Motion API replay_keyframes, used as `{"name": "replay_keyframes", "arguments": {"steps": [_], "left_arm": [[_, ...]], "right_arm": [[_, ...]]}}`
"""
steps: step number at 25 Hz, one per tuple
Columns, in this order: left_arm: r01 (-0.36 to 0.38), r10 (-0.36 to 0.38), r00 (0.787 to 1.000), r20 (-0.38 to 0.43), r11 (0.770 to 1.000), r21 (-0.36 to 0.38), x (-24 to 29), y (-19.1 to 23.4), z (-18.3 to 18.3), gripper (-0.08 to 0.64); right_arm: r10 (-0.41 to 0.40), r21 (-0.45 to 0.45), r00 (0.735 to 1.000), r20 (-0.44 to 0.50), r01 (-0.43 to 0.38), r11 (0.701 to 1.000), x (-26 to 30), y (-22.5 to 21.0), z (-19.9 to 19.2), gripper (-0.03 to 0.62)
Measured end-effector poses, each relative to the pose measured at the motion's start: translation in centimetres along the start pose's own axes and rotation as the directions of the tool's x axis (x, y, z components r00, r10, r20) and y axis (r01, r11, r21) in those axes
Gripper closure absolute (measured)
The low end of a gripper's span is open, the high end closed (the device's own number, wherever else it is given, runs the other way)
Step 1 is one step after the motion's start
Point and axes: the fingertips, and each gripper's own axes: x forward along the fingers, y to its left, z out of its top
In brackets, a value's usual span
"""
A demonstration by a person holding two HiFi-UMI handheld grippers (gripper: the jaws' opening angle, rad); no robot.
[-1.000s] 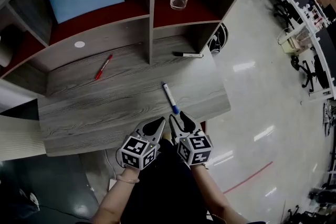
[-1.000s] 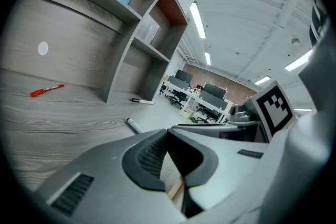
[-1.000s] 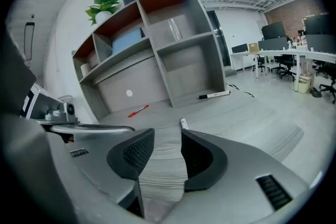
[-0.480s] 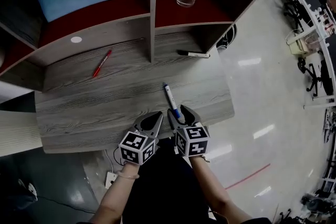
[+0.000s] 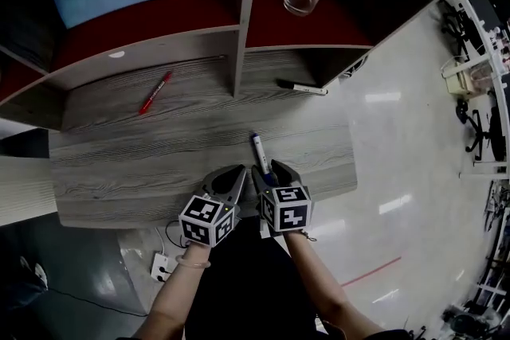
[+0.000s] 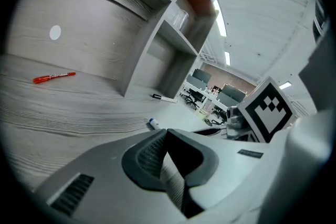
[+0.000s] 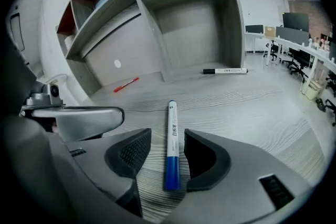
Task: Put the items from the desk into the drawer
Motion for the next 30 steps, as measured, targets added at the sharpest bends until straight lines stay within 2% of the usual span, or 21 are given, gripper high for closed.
{"name": "replay_keyframes", "arguments": {"steps": [5,14,15,17,26,30], "left_arm": [[-0.010,0.010,1.000,-0.005,1.000,-0.013,0.5,0.7,0.0,0.560],[-0.010,0.010,1.000,-0.001,1.000,-0.024,0.7,1.0,0.2,0.560],[-0.010,0.010,1.000,0.000,1.000,-0.025,0.7,1.0,0.2,0.560],[-0.009,0.009,1.000,0.002,1.000,-0.028,0.6,1.0,0.1,0.561],[-0.012,0.012,1.000,0.004,0.999,-0.031,-0.4,1.0,0.0,0.561],[-0.007,0.007,1.000,0.006,1.000,-0.023,-0.9,0.8,0.1,0.560]], "right_arm": [[-0.015,-0.003,0.998,-0.062,0.015,1.000,0.9,-0.3,-0.7,0.407],[-0.072,-0.066,0.991,-0.110,0.065,0.996,1.2,0.0,-0.8,0.411],[-0.084,-0.077,0.990,-0.115,0.076,0.994,1.2,-0.1,-0.8,0.421],[-0.102,-0.083,0.987,-0.121,0.092,0.992,1.2,-0.3,-1.0,0.511],[-0.065,-0.031,0.992,-0.109,0.062,0.998,1.2,-0.1,-1.0,0.515],[-0.057,-0.038,0.995,-0.085,0.054,0.998,0.4,0.2,-0.5,0.515]]}}
